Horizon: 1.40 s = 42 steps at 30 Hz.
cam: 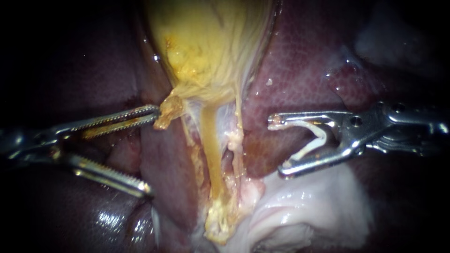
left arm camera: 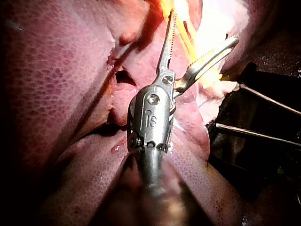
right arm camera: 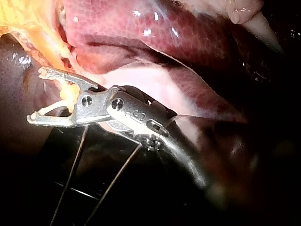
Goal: Clipping first clip left tube
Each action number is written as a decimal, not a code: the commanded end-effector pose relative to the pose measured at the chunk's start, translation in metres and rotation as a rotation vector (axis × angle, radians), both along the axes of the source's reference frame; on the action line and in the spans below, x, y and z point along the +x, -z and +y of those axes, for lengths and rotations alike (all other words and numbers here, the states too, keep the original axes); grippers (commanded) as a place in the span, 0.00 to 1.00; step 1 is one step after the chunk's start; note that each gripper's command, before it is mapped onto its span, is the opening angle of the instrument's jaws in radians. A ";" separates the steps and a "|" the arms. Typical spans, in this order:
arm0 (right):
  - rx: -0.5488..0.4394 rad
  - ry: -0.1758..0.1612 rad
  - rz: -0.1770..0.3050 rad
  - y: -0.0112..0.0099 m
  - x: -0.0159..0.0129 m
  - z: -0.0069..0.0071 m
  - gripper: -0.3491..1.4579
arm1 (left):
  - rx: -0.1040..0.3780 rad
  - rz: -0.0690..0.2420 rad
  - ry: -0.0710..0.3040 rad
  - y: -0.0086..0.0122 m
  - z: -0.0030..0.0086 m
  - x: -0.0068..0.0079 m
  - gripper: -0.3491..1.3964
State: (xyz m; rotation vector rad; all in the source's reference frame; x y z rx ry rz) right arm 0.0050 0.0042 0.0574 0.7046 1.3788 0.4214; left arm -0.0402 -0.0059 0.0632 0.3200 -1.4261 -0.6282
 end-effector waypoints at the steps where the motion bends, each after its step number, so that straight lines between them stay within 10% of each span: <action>1: 0.000 0.000 -0.001 -0.0001 0.0000 0.0000 0.52 | 0.001 0.000 0.000 0.0001 0.0000 0.0000 0.72; 20: -0.003 -0.002 -0.004 -0.0009 -0.0002 -0.0001 0.52 | 0.092 0.030 0.098 -0.0033 0.0040 0.0005 0.64; 29: -0.004 -0.003 -0.005 -0.0012 -0.0001 -0.0001 0.52 | 0.174 0.041 0.117 -0.0048 0.0045 -0.0009 0.40; 34: -0.004 -0.003 -0.005 -0.0012 -0.0001 -0.0001 0.52 | 0.208 0.066 0.125 -0.0048 0.0046 -0.0008 0.02; 42: -0.004 -0.003 -0.005 -0.0014 -0.0001 -0.0002 0.52 | 0.245 0.094 0.126 -0.0046 0.0047 0.0006 0.00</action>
